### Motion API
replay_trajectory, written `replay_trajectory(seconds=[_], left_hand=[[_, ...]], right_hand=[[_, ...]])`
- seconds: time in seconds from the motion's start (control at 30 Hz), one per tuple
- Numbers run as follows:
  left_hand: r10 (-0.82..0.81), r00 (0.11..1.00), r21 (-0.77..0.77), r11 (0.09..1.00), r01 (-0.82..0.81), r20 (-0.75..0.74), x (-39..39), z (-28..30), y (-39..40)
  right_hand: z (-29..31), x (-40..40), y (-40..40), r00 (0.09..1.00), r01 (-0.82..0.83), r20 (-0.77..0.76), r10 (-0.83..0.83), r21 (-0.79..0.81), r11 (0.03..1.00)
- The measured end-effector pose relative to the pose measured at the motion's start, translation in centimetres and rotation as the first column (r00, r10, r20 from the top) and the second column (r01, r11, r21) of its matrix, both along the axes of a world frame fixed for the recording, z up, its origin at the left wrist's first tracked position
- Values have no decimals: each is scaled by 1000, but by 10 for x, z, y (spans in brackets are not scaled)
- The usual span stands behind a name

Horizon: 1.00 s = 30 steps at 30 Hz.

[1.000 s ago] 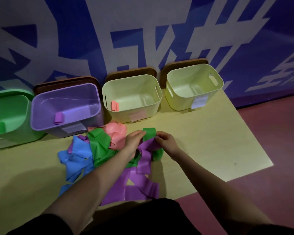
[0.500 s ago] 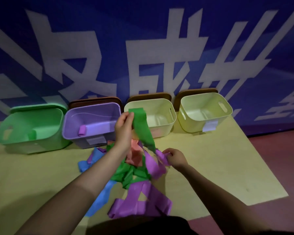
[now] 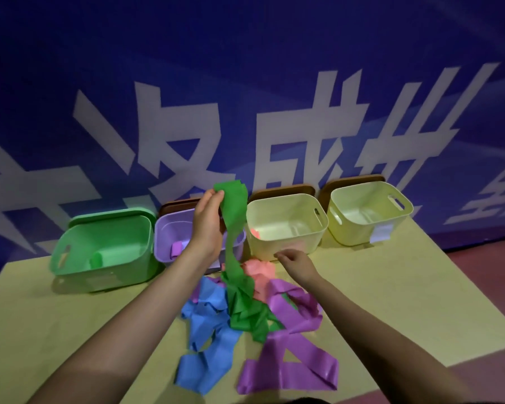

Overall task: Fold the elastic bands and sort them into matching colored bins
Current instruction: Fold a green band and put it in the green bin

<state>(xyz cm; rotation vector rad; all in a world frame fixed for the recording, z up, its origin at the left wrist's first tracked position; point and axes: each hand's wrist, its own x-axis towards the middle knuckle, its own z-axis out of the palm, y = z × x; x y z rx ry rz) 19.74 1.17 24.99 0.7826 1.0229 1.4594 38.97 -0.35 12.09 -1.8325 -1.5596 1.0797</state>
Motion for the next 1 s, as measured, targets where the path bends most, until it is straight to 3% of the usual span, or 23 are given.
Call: replay_trajectory(seconds=[0.07, 0.17, 0.27, 0.43, 0.6, 0.77, 1.0], left_hand=[[-19, 999, 15, 1000, 20, -47, -12, -2, -9], [-44, 977, 74, 995, 60, -207, -32, -3, -26], [-61, 958, 98, 991, 91, -279, -49, -6, -44], [-92, 929, 98, 986, 135, -358, -73, -8, -72], [-91, 917, 95, 986, 138, -388, -91, -9, -88], [-43, 902, 122, 987, 105, -429, -107, -12, -99], [32, 902, 178, 983, 50, -430, -130, -1, -107]], right_hand=[[37, -27, -1, 976, 49, -217, -32, 74, 996], [87, -63, -8, 860, 45, -510, 21, 117, 992], [117, -90, -18, 782, 36, -618, 75, 165, 986], [125, -122, -29, 782, 69, -613, 116, 269, 961], [127, -140, -43, 726, 97, -675, 132, 291, 952], [132, -159, -48, 822, 47, -544, 166, 356, 933], [131, -185, -53, 824, 3, -523, 218, 388, 922]])
